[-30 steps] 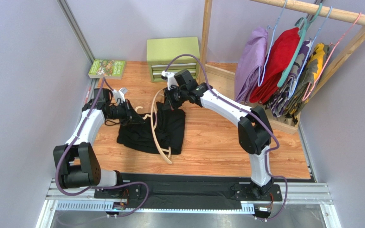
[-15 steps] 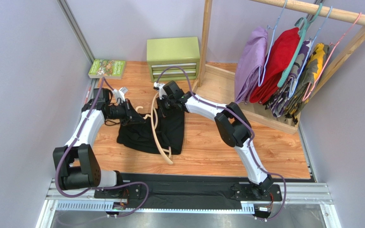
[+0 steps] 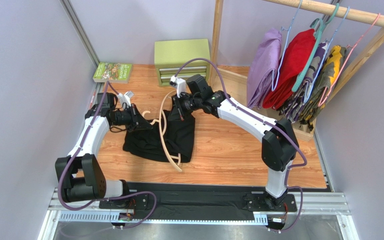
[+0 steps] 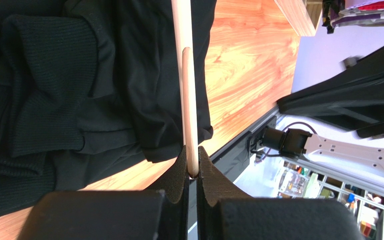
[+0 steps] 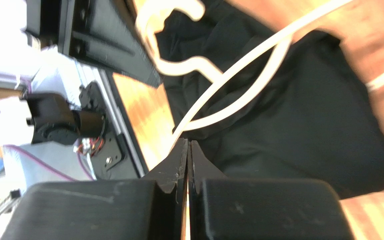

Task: Place the trousers on the hanger
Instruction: Place trousers on hanger

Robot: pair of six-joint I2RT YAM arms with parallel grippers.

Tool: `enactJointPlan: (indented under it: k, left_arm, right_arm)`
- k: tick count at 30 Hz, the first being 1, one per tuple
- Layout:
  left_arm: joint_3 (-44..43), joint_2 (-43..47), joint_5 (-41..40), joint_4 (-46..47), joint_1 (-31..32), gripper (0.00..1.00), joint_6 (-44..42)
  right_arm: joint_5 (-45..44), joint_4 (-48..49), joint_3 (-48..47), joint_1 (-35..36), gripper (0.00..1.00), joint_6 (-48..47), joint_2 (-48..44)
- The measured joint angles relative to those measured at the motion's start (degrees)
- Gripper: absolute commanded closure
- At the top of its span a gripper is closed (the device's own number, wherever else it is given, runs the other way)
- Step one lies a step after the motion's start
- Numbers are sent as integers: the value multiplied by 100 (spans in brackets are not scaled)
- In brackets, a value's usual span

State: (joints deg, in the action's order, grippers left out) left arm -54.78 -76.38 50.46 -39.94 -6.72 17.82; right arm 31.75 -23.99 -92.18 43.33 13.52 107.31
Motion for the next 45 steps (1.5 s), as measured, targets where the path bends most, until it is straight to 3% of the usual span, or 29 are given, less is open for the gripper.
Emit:
enactJointPlan:
  k: [6, 12, 19, 28, 30, 32, 38, 43, 45]
  left_arm:
    - [0, 0, -9, 9, 0, 100, 20]
    - [2, 0, -120, -17, 0, 100, 50]
    - [15, 15, -229, -63, 0, 100, 55]
    - [15, 15, -304, -50, 0, 100, 120]
    - [28, 20, -304, -17, 0, 100, 170]
    - [55, 42, -313, 22, 0, 100, 247]
    - [133, 164, -354, 144, 0, 100, 481]
    - [190, 197, -391, 260, 0, 100, 699]
    - [190, 210, -409, 284, 0, 100, 787]
  right_arm:
    - [114, -13, 402, 328, 98, 20, 595]
    - [-37, -70, 518, 772, 82, 138, 1375]
    - [-125, -374, 444, 702, 63, 168, 1021]
    - [-614, -1014, -109, 566, 57, 264, 444]
    - [-568, -1005, -129, 573, 47, 479, 444]
    - [-511, -970, -114, 595, 44, 737, 452]
    - [-507, -645, -31, 737, 46, 1303, 584]
    - [-516, -269, -31, 826, 60, 1639, 898]
    - [-516, -136, -31, 828, 73, 1781, 1043]
